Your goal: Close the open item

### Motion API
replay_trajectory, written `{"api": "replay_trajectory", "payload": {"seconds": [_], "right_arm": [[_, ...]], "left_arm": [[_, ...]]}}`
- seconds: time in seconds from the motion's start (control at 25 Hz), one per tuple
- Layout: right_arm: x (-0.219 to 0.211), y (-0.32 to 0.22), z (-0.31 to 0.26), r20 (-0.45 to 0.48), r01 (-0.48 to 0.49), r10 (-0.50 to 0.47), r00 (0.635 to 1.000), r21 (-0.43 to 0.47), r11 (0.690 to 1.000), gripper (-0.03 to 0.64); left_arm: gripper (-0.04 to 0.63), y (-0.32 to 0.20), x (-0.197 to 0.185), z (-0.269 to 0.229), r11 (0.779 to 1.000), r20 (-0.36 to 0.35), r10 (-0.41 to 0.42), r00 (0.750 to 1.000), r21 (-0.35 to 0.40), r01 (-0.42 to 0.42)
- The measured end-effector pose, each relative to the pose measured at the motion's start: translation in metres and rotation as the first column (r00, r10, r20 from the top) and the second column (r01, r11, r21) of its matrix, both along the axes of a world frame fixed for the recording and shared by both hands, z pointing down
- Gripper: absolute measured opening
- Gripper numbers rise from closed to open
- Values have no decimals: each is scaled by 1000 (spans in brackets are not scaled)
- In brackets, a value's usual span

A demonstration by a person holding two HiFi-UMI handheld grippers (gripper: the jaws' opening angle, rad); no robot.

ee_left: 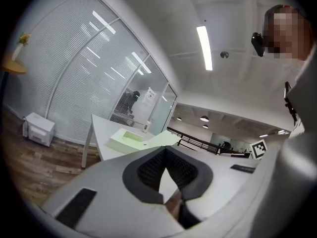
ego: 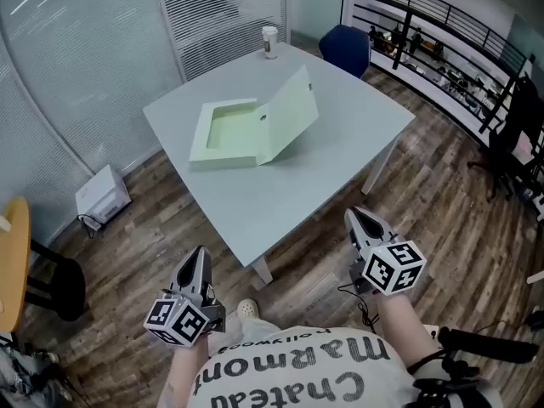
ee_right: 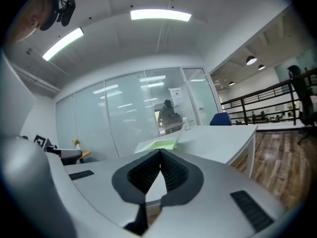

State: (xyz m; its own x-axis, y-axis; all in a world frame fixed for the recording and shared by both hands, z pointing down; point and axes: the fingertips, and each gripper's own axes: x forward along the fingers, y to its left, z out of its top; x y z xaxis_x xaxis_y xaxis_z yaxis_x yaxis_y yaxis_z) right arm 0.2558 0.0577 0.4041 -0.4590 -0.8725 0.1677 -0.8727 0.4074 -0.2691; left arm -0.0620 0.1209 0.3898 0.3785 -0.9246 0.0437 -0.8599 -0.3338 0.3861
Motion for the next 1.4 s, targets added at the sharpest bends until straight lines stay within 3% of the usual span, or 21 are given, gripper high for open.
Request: {"api": "replay_trajectory", "payload": {"seconds": [0.2, 0.48, 0.84, 1.2, 1.4], "right_arm": [[-35, -44, -15, 40, -39, 39, 998, 10, 999, 0], [-86, -96, -26, 22, -106, 105, 994, 24, 994, 2], [-129, -124, -18, 31, -193, 193, 981, 8, 981, 1], [-143, -133, 13, -19, -218, 218, 976, -75, 973, 0], [-133, -151, 24, 25, -237, 241, 970, -109, 965, 1]], "left_arm": [[-11, -56, -35, -19, 998, -9, 57, 998, 35, -57], [-11, -133, -69, -38, 981, 41, 181, 983, 61, -184], [-11, -188, -111, -28, 964, 1, 261, 965, 50, -261], [-11, -208, -108, 10, 948, -58, 316, 947, -21, -317], [-11, -215, -100, 25, 943, -61, 323, 944, -64, -327]]}}
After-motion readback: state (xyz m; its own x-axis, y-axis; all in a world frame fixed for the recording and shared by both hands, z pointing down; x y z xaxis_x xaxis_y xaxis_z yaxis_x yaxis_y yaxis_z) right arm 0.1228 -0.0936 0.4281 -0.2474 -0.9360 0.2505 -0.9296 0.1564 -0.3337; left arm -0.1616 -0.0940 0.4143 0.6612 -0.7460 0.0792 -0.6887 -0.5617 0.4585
